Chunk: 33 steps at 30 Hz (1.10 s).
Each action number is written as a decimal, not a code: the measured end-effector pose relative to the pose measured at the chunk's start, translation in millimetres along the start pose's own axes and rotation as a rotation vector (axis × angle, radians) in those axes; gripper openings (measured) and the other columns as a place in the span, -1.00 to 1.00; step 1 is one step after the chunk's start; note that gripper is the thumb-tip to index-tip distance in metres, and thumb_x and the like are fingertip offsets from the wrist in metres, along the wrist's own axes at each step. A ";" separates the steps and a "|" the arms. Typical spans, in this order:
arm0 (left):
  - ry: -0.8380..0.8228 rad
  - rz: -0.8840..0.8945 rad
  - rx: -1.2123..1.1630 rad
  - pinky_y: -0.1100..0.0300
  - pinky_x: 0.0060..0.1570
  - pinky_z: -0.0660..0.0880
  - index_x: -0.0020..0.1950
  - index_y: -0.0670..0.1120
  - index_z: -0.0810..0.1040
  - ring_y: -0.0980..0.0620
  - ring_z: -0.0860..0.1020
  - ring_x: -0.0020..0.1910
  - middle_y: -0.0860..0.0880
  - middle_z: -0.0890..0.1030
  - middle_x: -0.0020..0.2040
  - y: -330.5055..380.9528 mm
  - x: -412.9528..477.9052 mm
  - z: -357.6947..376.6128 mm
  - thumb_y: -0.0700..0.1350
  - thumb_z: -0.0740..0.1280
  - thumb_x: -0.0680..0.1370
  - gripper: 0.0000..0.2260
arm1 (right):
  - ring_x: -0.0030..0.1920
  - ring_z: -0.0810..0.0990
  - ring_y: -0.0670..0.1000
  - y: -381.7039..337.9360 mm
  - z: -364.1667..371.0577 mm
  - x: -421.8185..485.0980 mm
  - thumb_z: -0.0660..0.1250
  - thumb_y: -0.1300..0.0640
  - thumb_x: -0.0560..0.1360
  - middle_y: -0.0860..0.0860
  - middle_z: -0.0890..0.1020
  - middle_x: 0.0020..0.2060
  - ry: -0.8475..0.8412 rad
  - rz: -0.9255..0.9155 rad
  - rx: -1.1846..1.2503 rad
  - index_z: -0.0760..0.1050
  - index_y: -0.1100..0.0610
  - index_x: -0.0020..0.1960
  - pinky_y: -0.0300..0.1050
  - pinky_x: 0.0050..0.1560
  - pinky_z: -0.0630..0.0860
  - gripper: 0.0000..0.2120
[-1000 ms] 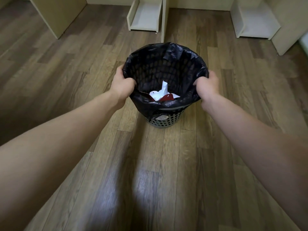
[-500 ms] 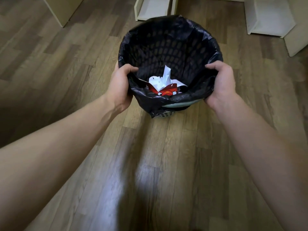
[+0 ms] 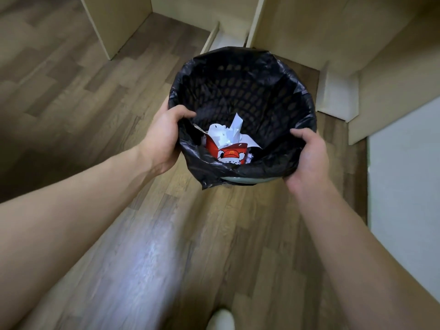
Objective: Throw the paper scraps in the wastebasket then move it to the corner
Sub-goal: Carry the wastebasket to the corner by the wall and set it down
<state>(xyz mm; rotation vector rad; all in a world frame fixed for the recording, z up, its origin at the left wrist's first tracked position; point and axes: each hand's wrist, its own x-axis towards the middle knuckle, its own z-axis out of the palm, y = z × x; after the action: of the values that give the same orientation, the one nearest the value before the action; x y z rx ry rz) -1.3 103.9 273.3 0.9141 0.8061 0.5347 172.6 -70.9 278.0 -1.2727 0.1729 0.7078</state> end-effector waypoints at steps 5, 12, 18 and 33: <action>0.016 -0.050 -0.020 -0.14 0.09 0.57 0.43 -0.11 0.46 -0.25 0.59 -0.01 -0.26 0.63 0.00 67.6 -48.4 32.9 -0.30 0.22 0.54 -0.55 | 0.24 0.73 0.19 -69.5 17.9 -51.8 0.33 0.23 0.48 0.05 0.77 0.23 -0.001 -0.014 -0.038 0.63 0.04 0.34 0.27 0.34 0.61 -0.56; 0.058 -0.104 -0.022 -0.23 0.31 0.55 0.39 -0.15 0.53 -0.30 0.68 0.20 -0.28 0.68 0.30 162.3 -135.6 79.1 -0.31 0.23 0.56 -0.60 | 0.20 0.75 0.21 -166.5 35.8 -154.4 0.34 0.24 0.50 0.06 0.79 0.15 0.047 0.004 -0.055 0.67 0.02 0.27 0.29 0.32 0.62 -0.62; 0.043 -0.113 0.002 -0.17 0.33 0.56 0.37 -0.09 0.57 -0.25 0.67 0.29 -0.19 0.72 0.27 241.4 -206.2 142.3 -0.29 0.25 0.55 -0.60 | 0.21 0.74 0.22 -262.8 30.8 -239.4 0.32 0.28 0.53 0.08 0.78 0.17 0.081 -0.021 -0.014 0.66 0.05 0.29 0.23 0.27 0.65 -0.62; -0.058 -0.029 0.174 -0.12 0.30 0.59 0.27 0.03 0.62 -0.21 0.68 0.28 -0.10 0.75 0.21 302.2 -294.1 336.4 -0.27 0.27 0.58 -0.65 | 0.20 0.73 0.18 -448.8 -72.7 -300.1 0.29 0.27 0.56 0.06 0.79 0.14 0.165 -0.113 0.008 0.68 0.04 0.16 0.16 0.23 0.65 -0.70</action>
<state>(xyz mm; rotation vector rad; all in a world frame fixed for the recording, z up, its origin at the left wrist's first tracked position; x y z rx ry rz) 69.6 -109.8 763.5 1.0714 0.8212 0.4161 214.1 -306.2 767.4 -1.3232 0.2361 0.5047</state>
